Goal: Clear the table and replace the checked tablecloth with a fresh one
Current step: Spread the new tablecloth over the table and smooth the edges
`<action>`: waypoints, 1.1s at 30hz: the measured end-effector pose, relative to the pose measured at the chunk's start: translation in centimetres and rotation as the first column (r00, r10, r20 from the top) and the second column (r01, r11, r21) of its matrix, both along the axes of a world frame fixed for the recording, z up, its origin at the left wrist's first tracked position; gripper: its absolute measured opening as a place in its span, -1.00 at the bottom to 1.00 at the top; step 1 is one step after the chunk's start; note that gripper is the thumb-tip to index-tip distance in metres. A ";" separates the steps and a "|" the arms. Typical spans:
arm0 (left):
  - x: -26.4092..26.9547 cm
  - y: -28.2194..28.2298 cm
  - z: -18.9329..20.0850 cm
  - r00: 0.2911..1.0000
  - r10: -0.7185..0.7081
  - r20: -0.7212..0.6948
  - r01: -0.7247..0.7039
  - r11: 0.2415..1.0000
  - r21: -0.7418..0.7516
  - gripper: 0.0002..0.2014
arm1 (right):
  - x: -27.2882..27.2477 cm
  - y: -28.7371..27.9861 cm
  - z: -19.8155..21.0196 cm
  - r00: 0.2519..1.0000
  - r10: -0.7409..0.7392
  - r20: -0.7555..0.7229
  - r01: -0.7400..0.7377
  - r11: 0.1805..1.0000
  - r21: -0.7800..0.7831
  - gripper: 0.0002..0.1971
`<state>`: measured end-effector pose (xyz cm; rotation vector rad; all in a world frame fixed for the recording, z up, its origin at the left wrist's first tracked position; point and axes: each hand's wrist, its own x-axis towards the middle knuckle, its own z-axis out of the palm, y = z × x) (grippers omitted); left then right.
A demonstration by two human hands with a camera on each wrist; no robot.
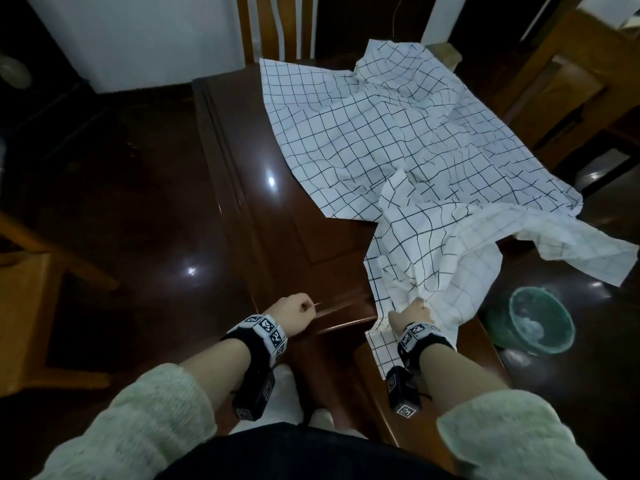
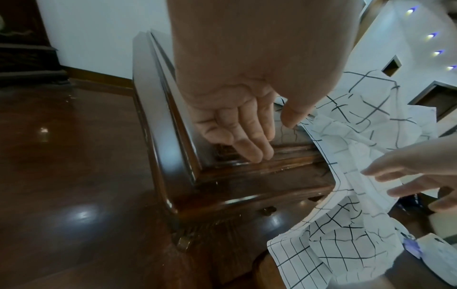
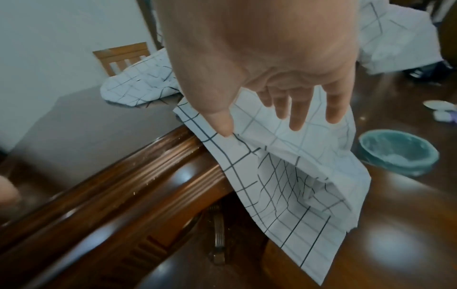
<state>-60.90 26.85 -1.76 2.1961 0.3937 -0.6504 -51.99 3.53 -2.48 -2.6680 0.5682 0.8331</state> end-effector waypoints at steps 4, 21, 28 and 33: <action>2.9 1.8 -0.3 0.998 -0.067 0.005 0.067 0.996 -0.056 -0.88 | 1.7 1.6 -0.2 0.973 -0.223 0.059 0.207 0.957 0.203 -0.31; 5.3 3.2 -1.7 0.999 -0.014 -0.052 0.012 0.999 -0.038 -0.89 | 3.1 3.2 -0.6 0.980 -0.176 -0.097 0.189 0.971 0.148 -0.60; 6.4 -0.9 -1.0 0.982 0.179 -0.055 -0.184 0.975 -0.124 -0.83 | 2.8 3.2 -0.1 0.965 -0.227 -0.130 0.261 0.810 0.526 -0.59; 7.5 -4.0 -0.7 0.914 0.375 -0.153 -0.403 0.879 -0.253 -0.63 | 3.1 3.3 4.7 0.860 -0.322 -0.397 0.487 0.282 0.826 -0.55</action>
